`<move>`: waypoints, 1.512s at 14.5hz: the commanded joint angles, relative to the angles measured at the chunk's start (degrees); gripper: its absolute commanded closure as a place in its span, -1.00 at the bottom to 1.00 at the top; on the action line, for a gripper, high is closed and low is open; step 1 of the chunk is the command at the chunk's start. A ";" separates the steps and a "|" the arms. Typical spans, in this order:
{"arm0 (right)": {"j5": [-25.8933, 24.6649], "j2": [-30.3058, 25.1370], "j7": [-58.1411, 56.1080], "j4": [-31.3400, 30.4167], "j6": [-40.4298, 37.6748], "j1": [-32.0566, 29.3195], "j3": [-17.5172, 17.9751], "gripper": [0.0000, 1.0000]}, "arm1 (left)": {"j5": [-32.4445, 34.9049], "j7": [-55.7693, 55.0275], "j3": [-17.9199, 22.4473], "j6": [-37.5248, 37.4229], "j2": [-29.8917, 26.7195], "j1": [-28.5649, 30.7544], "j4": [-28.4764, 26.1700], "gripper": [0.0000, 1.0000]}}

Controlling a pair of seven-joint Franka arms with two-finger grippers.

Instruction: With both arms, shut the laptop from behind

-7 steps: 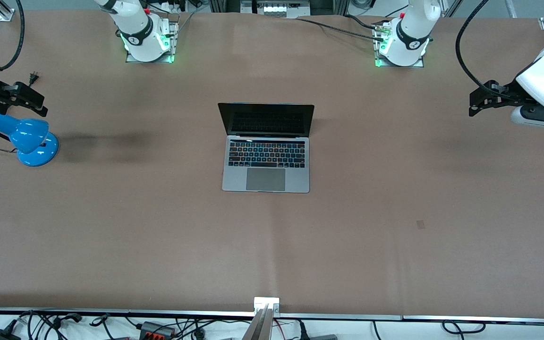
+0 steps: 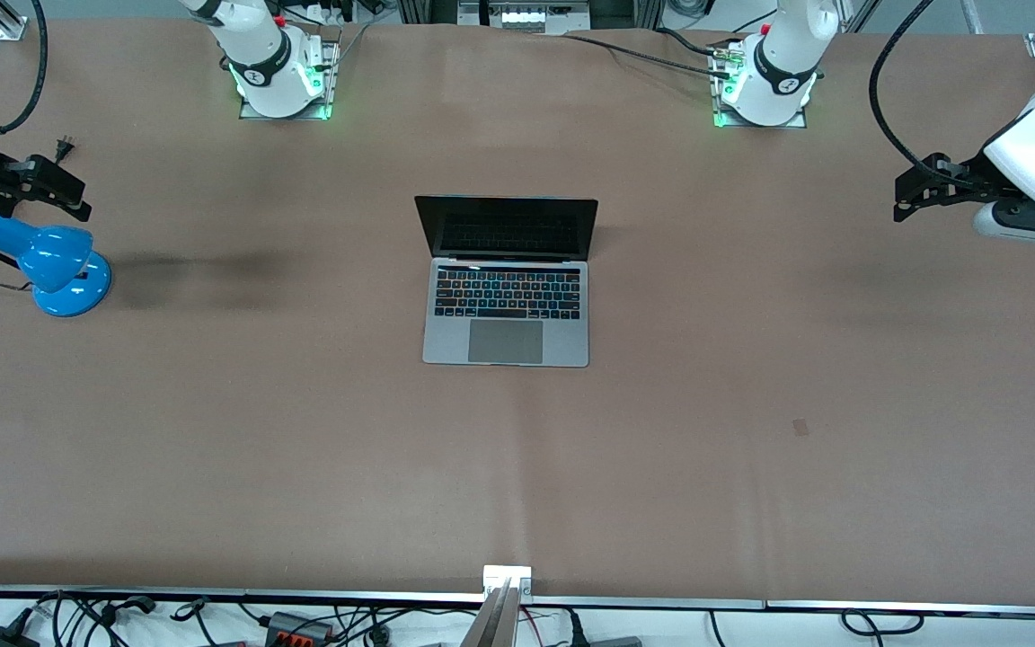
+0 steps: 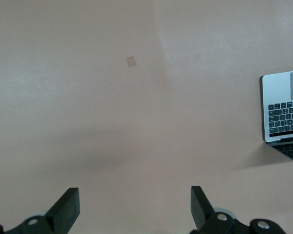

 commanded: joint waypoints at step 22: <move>5.97 4.28 1.02 -2.46 -4.24 9.95 0.13 1.00 | -0.78 1.77 0.58 -8.43 5.94 0.05 1.40 -1.00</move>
